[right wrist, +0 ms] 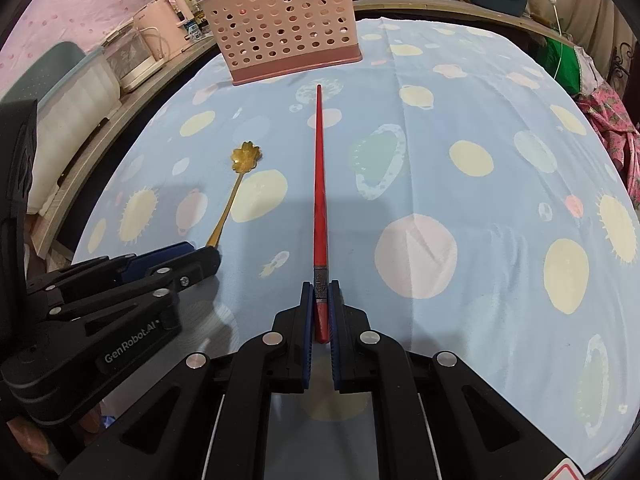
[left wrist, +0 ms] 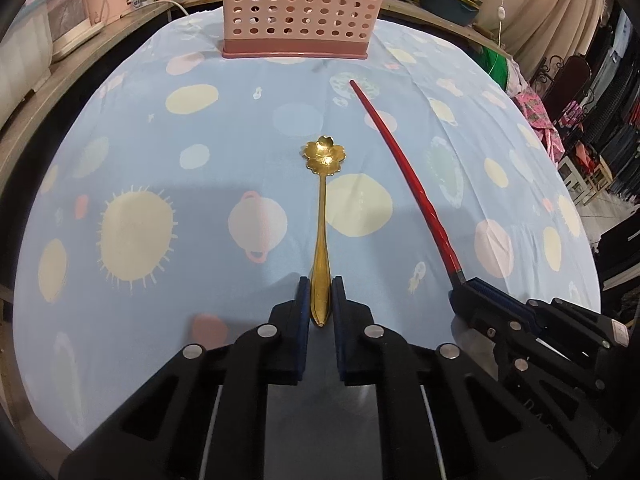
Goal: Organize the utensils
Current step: 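Grasp the gold flower-handled spoon by its handle with the left tool, then lift the spoon and chopstick and carry both over the pink basket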
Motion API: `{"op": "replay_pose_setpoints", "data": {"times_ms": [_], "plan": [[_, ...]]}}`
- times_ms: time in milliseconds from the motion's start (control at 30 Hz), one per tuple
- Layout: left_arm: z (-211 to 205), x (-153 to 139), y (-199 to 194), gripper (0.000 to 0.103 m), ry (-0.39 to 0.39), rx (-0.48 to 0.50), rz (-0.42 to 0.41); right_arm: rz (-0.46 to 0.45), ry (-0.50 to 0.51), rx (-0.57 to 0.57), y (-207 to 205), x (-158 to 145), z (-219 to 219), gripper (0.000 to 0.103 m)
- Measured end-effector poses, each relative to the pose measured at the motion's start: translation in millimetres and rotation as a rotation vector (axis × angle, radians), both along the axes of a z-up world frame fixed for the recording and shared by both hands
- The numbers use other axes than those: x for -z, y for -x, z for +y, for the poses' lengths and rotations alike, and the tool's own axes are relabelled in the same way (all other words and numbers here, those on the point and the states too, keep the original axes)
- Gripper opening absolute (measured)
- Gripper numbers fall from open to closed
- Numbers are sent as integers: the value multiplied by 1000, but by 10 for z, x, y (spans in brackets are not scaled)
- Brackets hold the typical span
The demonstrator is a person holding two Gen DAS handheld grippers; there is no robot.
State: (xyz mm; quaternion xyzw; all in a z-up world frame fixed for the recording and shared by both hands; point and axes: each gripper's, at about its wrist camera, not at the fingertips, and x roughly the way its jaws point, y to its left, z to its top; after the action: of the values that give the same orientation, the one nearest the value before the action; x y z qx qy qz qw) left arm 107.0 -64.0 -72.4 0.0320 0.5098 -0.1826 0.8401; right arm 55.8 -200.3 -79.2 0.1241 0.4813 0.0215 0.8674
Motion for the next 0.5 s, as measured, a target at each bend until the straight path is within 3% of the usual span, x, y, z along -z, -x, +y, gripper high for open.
{"op": "replay_pose_setpoints", "data": {"times_ms": [500], "plan": [[254,-555,-2,10,62,-52,-105,-86,-30,11,97,-364,-60,7]]}}
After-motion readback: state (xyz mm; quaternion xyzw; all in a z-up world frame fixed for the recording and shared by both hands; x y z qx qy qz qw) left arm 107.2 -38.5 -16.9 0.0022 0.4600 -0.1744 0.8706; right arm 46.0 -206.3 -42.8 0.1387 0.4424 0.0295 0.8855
